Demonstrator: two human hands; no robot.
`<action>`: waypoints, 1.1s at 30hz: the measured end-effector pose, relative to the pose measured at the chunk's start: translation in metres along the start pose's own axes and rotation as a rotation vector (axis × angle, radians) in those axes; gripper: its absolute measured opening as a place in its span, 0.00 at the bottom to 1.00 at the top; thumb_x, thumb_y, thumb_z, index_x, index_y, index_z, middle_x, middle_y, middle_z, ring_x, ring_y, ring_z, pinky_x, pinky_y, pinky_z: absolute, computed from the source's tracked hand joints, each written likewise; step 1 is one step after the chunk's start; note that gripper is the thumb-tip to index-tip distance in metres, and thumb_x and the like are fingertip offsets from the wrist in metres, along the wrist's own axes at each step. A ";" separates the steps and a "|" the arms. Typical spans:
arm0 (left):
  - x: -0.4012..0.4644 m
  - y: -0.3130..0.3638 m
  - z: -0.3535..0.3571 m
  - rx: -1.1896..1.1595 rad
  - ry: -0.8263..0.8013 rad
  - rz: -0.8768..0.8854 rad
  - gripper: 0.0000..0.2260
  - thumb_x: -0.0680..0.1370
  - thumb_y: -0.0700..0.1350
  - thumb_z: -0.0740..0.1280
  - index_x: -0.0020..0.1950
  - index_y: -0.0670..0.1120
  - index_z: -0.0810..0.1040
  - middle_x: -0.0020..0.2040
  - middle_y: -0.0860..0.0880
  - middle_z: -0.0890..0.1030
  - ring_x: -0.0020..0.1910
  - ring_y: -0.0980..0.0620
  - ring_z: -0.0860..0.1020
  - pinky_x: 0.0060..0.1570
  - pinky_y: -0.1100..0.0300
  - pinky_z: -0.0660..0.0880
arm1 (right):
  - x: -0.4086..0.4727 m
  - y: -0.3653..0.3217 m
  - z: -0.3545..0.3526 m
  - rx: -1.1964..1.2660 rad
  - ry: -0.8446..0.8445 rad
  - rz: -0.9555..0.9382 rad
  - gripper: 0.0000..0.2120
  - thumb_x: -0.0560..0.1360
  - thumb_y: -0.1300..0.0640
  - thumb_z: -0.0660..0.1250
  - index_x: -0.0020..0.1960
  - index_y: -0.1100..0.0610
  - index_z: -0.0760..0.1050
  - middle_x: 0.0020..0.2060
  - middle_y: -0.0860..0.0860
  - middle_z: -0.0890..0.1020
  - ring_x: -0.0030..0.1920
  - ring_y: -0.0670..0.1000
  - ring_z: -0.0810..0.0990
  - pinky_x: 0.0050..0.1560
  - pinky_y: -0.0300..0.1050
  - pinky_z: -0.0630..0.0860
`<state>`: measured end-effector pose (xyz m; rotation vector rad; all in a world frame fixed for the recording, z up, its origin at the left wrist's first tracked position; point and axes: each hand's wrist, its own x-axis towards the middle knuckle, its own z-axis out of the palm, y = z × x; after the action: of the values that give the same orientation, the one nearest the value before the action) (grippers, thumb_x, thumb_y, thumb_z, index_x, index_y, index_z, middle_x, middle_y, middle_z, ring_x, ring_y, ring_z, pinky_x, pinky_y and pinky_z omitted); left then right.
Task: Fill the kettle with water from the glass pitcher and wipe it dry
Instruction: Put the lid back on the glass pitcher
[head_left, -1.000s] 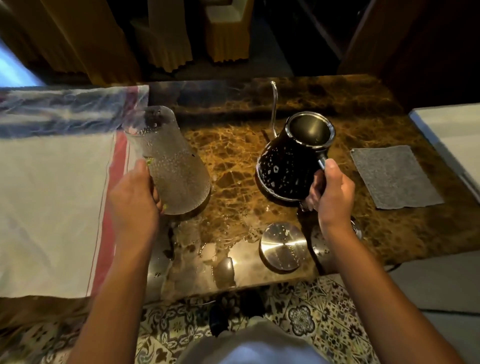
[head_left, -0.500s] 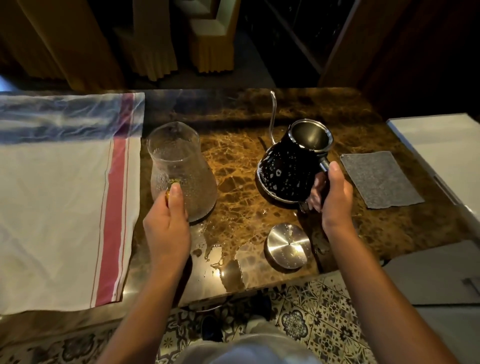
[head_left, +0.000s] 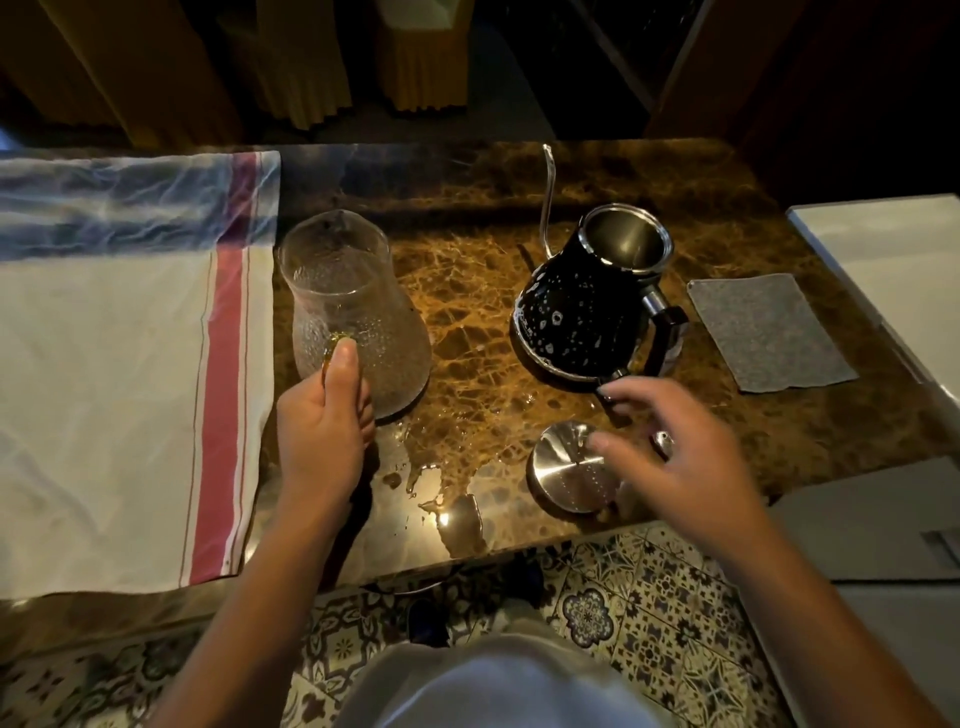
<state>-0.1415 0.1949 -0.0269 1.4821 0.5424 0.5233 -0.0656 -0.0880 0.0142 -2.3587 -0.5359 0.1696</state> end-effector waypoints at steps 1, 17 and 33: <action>0.000 0.000 0.000 0.000 0.002 0.006 0.24 0.81 0.62 0.59 0.27 0.53 0.70 0.25 0.54 0.67 0.24 0.54 0.65 0.26 0.59 0.61 | -0.002 0.003 0.014 -0.089 -0.095 -0.018 0.25 0.75 0.43 0.72 0.70 0.39 0.72 0.72 0.39 0.70 0.69 0.40 0.70 0.66 0.47 0.70; -0.001 -0.005 -0.001 0.047 0.033 0.071 0.25 0.81 0.63 0.59 0.27 0.54 0.71 0.24 0.54 0.68 0.24 0.54 0.66 0.27 0.59 0.63 | 0.040 -0.031 0.035 -0.061 -0.127 -0.222 0.23 0.75 0.39 0.72 0.69 0.35 0.74 0.76 0.42 0.70 0.74 0.48 0.68 0.72 0.55 0.67; 0.003 -0.001 -0.002 0.107 0.046 0.031 0.25 0.79 0.67 0.58 0.26 0.55 0.72 0.23 0.56 0.68 0.26 0.50 0.68 0.30 0.50 0.65 | 0.152 -0.189 0.080 0.030 0.058 -0.758 0.16 0.76 0.46 0.72 0.62 0.48 0.84 0.64 0.48 0.83 0.65 0.51 0.77 0.63 0.55 0.76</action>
<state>-0.1408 0.1981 -0.0276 1.5849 0.5922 0.5610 -0.0116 0.1519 0.0845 -1.9662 -1.3296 -0.2356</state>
